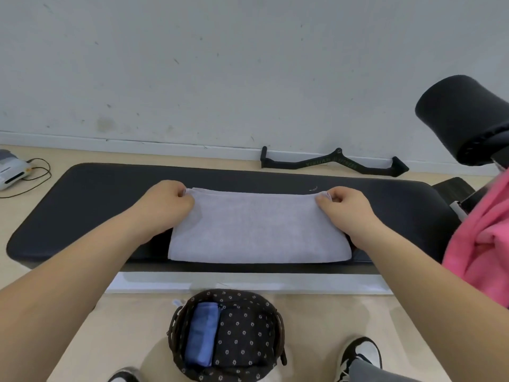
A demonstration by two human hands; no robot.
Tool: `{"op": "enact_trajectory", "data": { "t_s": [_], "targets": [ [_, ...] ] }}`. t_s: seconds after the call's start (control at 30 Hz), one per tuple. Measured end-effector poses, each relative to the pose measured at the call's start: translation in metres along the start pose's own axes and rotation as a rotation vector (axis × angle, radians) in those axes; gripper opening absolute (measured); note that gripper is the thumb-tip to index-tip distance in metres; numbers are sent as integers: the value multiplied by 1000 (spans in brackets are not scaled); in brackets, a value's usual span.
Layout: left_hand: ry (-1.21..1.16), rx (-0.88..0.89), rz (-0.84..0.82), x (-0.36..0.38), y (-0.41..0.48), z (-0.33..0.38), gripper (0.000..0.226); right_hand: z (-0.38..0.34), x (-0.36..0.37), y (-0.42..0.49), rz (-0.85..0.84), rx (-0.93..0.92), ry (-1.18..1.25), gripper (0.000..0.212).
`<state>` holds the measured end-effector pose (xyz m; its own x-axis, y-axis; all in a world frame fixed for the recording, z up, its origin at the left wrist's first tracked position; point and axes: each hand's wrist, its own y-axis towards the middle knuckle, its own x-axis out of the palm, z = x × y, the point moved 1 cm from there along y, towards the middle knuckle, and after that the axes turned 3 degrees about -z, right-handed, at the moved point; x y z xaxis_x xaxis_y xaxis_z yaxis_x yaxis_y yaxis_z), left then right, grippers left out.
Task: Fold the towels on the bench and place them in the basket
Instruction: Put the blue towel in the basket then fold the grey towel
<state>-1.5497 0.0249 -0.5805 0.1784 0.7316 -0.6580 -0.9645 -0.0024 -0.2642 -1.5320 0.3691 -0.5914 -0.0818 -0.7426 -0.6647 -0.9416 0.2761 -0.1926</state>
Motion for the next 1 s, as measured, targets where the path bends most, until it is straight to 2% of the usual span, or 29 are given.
{"op": "enact_trajectory", "data": {
  "t_s": [0.17,0.47,0.53,0.63,0.67,0.73,0.83,0.9,1.0],
  "targets": [
    [147,33,52,1,8,-4,28,3,-1,6,15,-63,-15,18],
    [360,62,99,3,6,2,17,2,3,5,117,-56,-93,17],
    [341,60,107,-1,5,2,34,-1,3,0,170,-81,-231,26],
    [152,14,49,-1,1,3,62,-13,4,-12,236,-316,-492,42],
    [101,-3,23,0,0,5,59,-20,7,-17,199,-403,-482,44],
    [17,-36,-10,4,0,7,39,-30,19,-28,6,-514,-429,51],
    [-18,-72,-45,6,2,12,19,-28,47,-40,-309,-506,-583,71],
    [-23,-93,-91,4,0,13,20,-22,54,-40,-365,-499,-681,75],
    [-52,-86,-135,-2,-7,12,25,-22,51,-37,-365,-484,-669,78]
  ]
}}
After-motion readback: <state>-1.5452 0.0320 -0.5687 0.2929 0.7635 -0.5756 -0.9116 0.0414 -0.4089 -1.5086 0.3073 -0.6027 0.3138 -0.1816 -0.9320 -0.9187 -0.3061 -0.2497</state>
